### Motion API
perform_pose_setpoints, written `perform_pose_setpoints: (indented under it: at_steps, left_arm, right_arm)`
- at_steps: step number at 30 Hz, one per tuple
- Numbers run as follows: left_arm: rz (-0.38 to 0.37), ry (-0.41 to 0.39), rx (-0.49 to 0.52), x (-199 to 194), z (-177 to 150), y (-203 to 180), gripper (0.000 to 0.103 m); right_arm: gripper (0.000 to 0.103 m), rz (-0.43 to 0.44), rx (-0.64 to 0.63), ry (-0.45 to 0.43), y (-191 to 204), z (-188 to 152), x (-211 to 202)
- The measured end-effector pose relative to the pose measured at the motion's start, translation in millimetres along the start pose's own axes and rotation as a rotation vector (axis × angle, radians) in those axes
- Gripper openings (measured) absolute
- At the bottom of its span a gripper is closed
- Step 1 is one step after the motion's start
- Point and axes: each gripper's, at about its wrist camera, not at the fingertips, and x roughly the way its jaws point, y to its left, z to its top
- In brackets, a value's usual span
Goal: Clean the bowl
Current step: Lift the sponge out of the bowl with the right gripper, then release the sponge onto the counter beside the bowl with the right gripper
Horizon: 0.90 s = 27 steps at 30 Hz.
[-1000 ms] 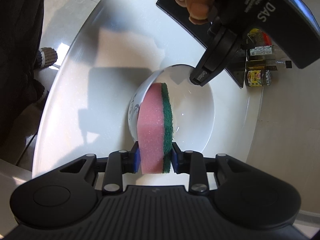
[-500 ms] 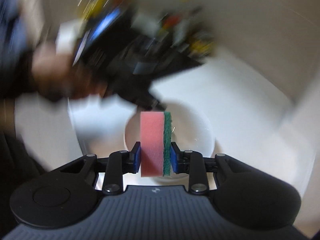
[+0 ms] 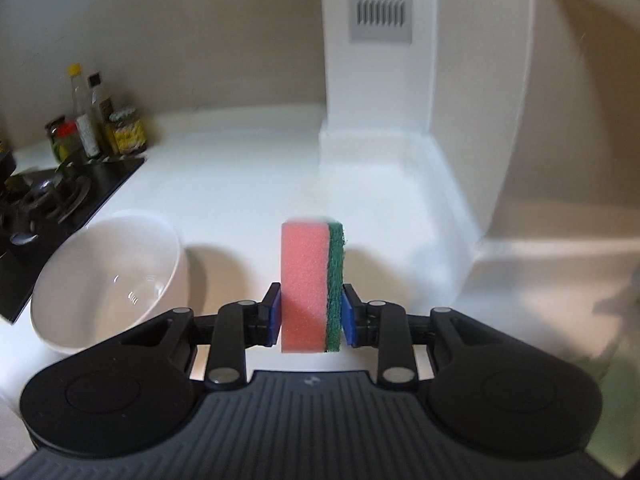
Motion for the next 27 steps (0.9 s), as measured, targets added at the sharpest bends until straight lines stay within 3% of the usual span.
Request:
perform_pose_setpoints:
  at_steps: [4,6,10,12,16,22,25,27]
  left_arm:
    - [0.032,-0.022,-0.025,-9,-4,-3,0.014]
    - [0.047,-0.025,-0.032,-12,-6,-4,0.022]
    - [0.081,-0.028,-0.046,-16,-15,-9,0.022]
    - [0.097,-0.018,-0.041,-17,-19,-13,0.022]
    - [0.113,-0.009,-0.051,-22,-29,-17,0.022]
    - [0.094,-0.094,-0.018,-63,-66,-20,0.023]
    - [0.051,-0.131,-0.053,-82,-86,-17,0.042]
    - [0.038,-0.144,-0.053,-90,-96,-20,0.044]
  right_arm:
    - [0.027,0.037,0.026,0.03,-6,-18,7]
    - [0.027,0.047,0.041,0.045,-8,-23,12]
    - [0.042,0.055,0.045,0.061,-8,-33,10]
    - [0.042,0.058,0.041,0.057,-5,-37,8]
    - [0.045,0.021,0.033,0.018,1,-43,-15]
    - [0.045,-0.05,0.021,-0.062,28,-53,-67]
    - [0.045,-0.084,0.015,-0.1,43,-59,-93]
    - [0.045,-0.096,0.011,-0.12,53,-65,-111]
